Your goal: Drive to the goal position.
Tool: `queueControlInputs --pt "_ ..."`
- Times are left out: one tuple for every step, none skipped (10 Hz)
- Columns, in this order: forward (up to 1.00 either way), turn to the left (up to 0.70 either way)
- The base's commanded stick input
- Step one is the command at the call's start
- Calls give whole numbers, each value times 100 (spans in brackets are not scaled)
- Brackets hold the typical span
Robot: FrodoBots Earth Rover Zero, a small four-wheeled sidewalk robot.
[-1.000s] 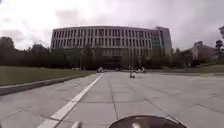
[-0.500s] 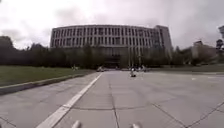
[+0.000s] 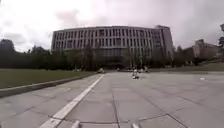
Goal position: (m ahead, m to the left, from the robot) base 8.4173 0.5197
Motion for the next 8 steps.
queueControlInputs --pt "70 0" --pt "70 0" --pt "70 0" --pt "70 0" --pt "70 0" --pt "70 0" --pt "70 0" --pt "70 0"
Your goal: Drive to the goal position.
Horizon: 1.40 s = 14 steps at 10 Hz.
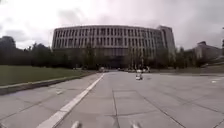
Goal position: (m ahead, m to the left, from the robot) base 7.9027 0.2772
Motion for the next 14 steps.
queueControlInputs --pt "70 0" --pt "70 0" --pt "70 0" --pt "70 0" --pt "70 0" --pt "70 0" --pt "70 0" --pt "70 0" --pt "70 0" --pt "70 0" --pt "70 0" --pt "70 0" --pt "70 0" --pt "70 0"
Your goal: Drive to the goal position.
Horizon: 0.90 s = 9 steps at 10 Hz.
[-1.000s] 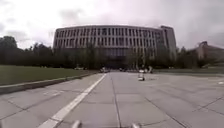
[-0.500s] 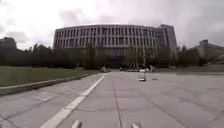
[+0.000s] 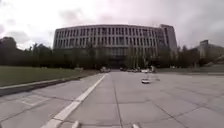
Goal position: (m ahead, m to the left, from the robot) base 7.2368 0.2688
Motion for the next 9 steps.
queueControlInputs --pt "70 0" --pt "70 0" --pt "70 0" --pt "70 0" --pt "70 0" --pt "70 0" --pt "70 0" --pt "70 0" --pt "70 0"
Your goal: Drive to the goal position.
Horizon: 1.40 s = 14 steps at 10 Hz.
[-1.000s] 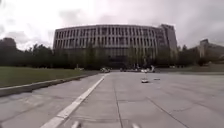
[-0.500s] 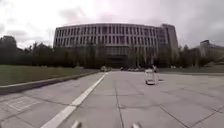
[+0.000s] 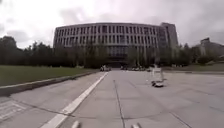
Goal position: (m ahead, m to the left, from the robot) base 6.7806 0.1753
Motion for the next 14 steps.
queueControlInputs --pt "70 0" --pt "70 0" --pt "70 0" --pt "70 0" --pt "70 0" --pt "70 0" --pt "70 0" --pt "70 0" --pt "70 0" --pt "70 0" --pt "70 0" --pt "70 0" --pt "70 0" --pt "70 0"
